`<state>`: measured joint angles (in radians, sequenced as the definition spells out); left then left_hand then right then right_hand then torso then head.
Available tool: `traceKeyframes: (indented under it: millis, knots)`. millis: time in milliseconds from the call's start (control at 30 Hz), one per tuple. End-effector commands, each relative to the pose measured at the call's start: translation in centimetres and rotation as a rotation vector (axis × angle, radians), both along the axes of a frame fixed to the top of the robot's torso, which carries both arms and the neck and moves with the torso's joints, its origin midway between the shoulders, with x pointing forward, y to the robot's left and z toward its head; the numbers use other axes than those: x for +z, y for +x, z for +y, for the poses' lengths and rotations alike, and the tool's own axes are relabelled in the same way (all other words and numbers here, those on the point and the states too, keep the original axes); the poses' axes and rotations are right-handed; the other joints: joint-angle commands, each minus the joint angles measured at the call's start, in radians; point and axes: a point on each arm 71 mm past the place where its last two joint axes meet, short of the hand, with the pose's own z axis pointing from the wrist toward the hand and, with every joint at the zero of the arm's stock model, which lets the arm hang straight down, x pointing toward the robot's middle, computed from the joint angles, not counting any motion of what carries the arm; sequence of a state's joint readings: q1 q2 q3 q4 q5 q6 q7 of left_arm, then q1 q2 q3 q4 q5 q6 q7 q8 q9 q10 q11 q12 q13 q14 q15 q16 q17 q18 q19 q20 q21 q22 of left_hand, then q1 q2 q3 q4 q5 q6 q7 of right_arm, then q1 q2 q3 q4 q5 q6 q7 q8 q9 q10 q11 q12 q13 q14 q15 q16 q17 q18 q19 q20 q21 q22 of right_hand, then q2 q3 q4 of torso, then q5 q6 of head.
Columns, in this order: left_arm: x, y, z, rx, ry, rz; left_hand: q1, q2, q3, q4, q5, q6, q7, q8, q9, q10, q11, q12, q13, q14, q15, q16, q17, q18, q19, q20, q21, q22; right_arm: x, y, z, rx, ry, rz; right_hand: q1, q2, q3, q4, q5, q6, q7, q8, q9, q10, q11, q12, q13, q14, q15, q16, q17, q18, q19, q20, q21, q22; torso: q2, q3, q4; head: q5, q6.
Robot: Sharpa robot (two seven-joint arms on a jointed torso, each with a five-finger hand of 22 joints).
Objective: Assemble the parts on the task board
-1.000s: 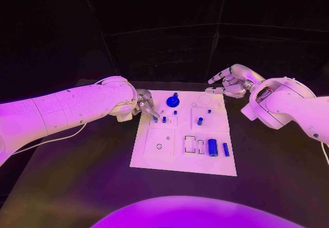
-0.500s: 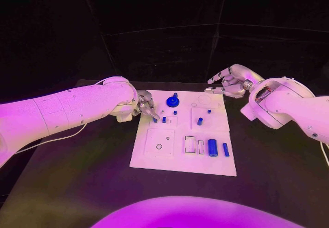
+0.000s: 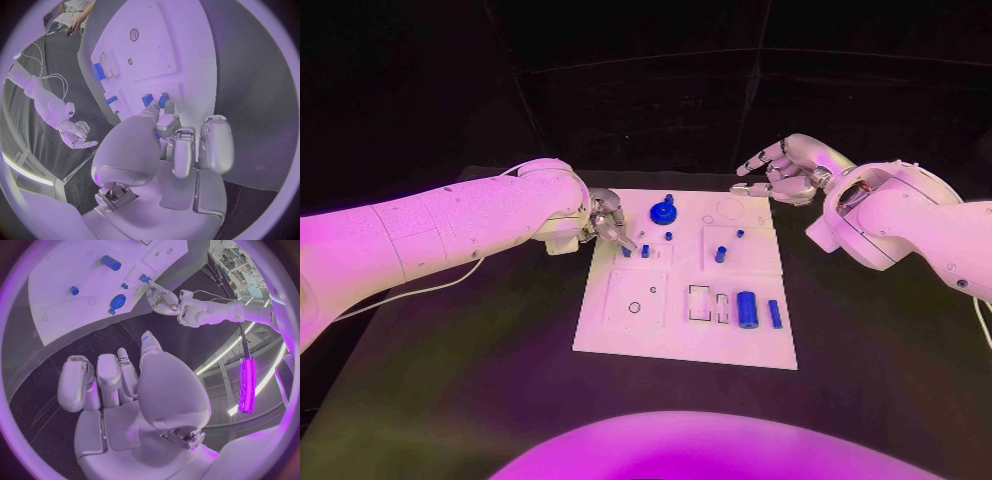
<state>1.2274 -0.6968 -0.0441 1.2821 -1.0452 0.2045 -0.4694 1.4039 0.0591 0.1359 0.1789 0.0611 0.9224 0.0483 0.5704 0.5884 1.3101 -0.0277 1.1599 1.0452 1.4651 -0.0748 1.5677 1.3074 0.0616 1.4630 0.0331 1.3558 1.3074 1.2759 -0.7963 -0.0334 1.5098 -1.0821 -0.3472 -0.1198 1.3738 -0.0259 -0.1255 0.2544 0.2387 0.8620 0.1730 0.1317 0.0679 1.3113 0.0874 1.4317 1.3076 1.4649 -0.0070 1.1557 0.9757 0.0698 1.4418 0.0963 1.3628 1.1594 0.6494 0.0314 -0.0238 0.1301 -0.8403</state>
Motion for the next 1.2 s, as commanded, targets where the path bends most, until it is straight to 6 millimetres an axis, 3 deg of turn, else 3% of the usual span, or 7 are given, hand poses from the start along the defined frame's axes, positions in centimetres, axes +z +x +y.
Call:
traceKeyframes:
  millis: [33, 1033, 1200]
  knots:
    - [-0.20, -0.15, -0.21, -0.023, 0.012, 0.018, 0.011, -0.002, 0.090, -0.085, 0.002, -0.001, -0.004, 0.002, -0.001, 0.003, 0.001, -0.004, -0.001, 0.106, -0.007, 0.003, 0.263, -0.002, 0.003, -0.005, 0.002, 0.042, 0.12, -0.01, 0.13, 0.011, -0.001, -0.004, 0.001, 0.009, -0.005, -0.001, 0.006, 0.007, 0.000, 0.005, 0.002, -0.006, -0.002, -0.002, 0.007, 0.016, 0.002, 0.004, -0.002, 0.009, -0.006, 0.001, -0.003, -0.001, 0.000, 0.0002, 0.0001, 0.000, -0.001]
    - [-0.40, 0.09, 0.31, -0.012, 0.019, 0.027, 0.010, -0.005, 0.098, -0.088, 0.002, 0.001, -0.004, 0.003, 0.000, 0.005, 0.001, -0.003, 0.001, 0.106, -0.006, 0.003, 0.263, -0.002, 0.004, -0.004, 0.002, 0.043, 0.07, 0.05, 0.21, 0.013, -0.002, -0.001, 0.002, 0.011, -0.008, 0.001, 0.007, 0.007, 0.000, 0.006, 0.002, -0.006, -0.002, -0.002, 0.007, 0.016, 0.002, 0.004, -0.001, 0.009, -0.006, 0.001, -0.003, -0.002, 0.000, -0.0002, 0.0001, 0.000, 0.000]
    - [-0.46, 0.29, 0.55, 0.007, 0.015, 0.033, 0.004, -0.002, 0.114, -0.085, 0.002, -0.008, -0.001, -0.002, -0.001, -0.006, 0.004, -0.021, -0.020, 0.106, -0.006, 0.003, 0.263, -0.001, 0.001, -0.004, -0.004, 0.037, 0.07, 0.05, 0.24, 0.014, -0.002, 0.000, 0.002, 0.011, -0.008, 0.001, 0.007, 0.007, 0.000, 0.006, 0.002, -0.006, -0.002, -0.002, 0.007, 0.016, 0.002, 0.004, -0.001, 0.009, -0.006, 0.001, -0.003, -0.002, 0.000, 0.0007, -0.0006, 0.000, -0.001]
